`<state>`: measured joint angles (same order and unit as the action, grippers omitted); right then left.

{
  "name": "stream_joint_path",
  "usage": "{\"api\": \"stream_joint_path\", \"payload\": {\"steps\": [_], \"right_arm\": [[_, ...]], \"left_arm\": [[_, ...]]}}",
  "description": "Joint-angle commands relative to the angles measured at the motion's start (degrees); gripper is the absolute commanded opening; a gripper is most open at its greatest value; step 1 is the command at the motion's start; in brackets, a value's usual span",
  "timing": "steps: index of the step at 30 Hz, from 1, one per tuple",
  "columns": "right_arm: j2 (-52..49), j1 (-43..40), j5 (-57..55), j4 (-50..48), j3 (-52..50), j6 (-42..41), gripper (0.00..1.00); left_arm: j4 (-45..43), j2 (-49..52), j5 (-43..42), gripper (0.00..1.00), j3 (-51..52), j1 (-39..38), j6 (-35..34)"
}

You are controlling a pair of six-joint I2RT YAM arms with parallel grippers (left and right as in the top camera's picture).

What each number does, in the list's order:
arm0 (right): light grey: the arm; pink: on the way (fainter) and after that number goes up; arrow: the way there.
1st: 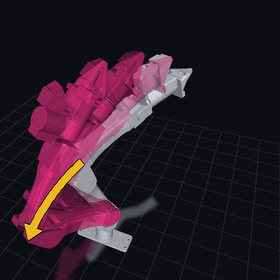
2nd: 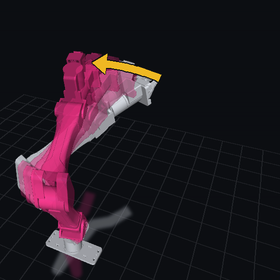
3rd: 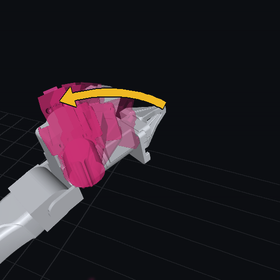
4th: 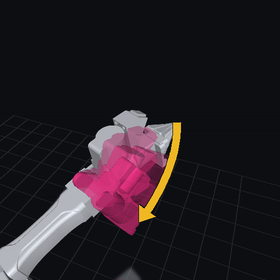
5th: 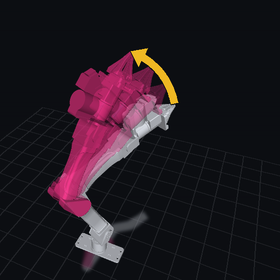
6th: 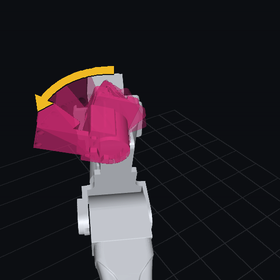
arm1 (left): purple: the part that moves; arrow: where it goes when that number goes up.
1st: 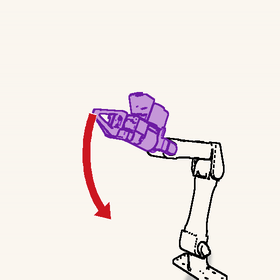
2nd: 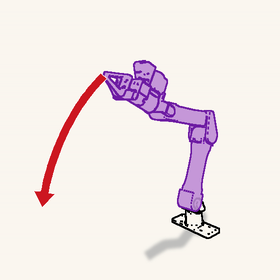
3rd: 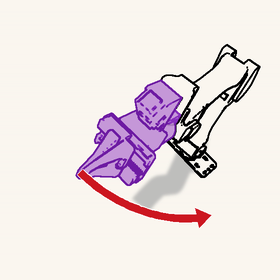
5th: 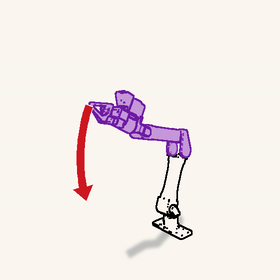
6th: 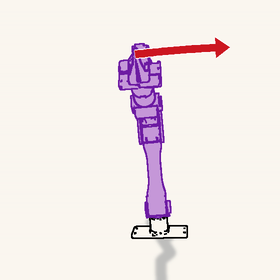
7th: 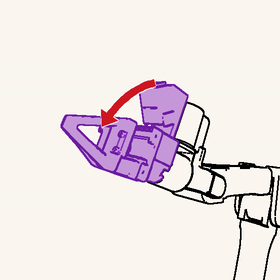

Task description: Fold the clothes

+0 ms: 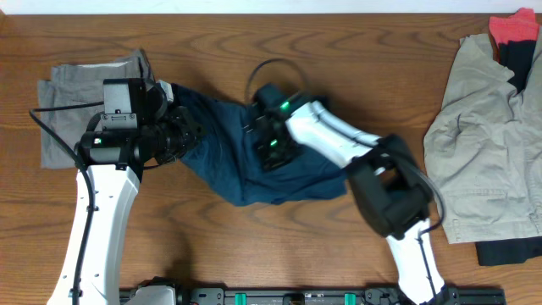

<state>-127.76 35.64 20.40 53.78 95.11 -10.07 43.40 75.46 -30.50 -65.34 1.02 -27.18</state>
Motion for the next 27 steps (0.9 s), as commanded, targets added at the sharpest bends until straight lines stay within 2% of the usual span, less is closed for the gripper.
{"api": "stream_joint_path", "payload": {"steps": [1,7,15,19,22,27], "right_arm": [[5.9,-6.1,-17.0,3.4,1.7,-0.6,0.15],[6.4,-13.4,-19.8,11.4,0.5,4.0,0.17],[6.0,-15.7,-19.7,4.1,-10.4,3.9,0.16],[6.0,-15.1,-17.9,-0.2,-15.5,3.7,0.15],[6.0,-14.2,-17.2,-2.1,-18.0,1.8,0.15],[6.0,-13.4,-17.2,-2.1,-18.5,1.3,0.15]], "left_arm": [[-0.2,-0.7,-1.6,0.06,-1.6,-0.1,-0.3],[-0.2,-0.7,-1.6,0.06,-1.6,-0.1,-0.3],[-1.9,-0.6,-1.7,0.06,-1.6,-2.4,-4.1],[-6.7,-0.2,-1.6,0.06,-1.6,-8.5,-5.1],[-10.4,1.4,-0.5,0.06,-1.6,-14.0,-8.9],[-17.9,6.6,-0.2,0.06,-1.6,-23.1,-12.7]]}}
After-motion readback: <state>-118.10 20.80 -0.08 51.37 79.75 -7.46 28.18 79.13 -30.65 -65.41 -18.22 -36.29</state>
